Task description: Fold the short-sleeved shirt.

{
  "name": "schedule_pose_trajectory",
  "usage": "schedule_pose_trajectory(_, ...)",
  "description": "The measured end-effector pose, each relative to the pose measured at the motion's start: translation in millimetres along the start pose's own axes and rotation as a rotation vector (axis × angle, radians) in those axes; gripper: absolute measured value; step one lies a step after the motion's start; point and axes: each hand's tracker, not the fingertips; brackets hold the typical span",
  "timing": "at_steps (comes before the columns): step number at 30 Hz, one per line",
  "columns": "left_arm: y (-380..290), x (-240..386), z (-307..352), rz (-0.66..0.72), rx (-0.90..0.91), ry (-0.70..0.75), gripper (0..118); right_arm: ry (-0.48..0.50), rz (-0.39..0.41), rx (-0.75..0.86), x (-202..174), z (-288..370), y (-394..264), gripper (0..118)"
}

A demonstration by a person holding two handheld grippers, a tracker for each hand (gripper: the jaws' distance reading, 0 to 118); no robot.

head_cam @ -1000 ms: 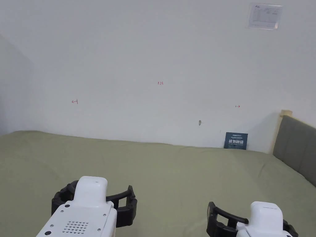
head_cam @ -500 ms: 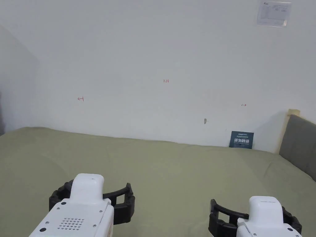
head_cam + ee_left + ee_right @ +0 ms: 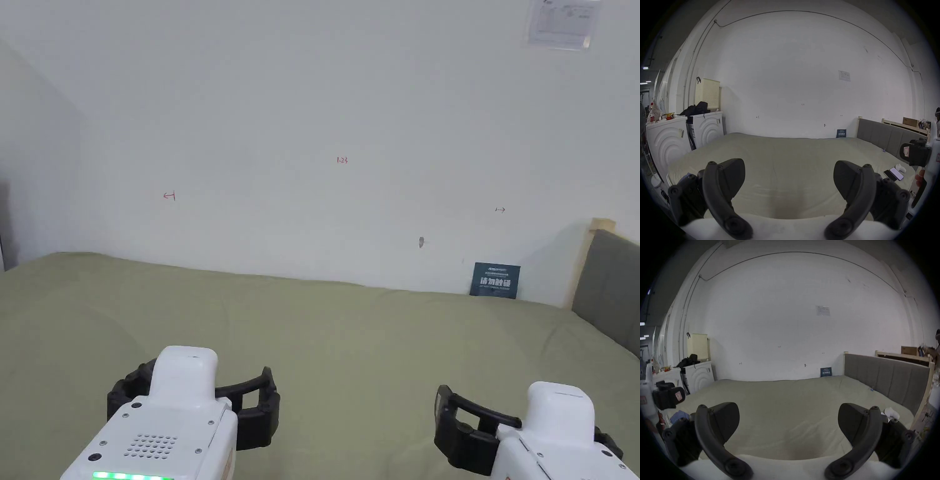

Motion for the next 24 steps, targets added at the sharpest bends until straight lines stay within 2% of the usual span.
schedule_pose_trajectory(3,0,1,0,-0.019,-0.006,0.001,114,-0.020,-0.022,0.011,2,1,1,118)
schedule_pose_trajectory(10,4,1,2,-0.003,-0.009,-0.016,114,-0.032,0.017,-0.014,6,0,4,118)
schedule_pose_trajectory(17,3,0,1,-0.011,-0.021,-0.008,114,-0.026,-0.030,-0.047,9,-2,9,118)
schedule_pose_trajectory(24,3,-4,0,0.001,-0.031,0.006,114,-0.038,-0.029,-0.062,11,-2,11,118)
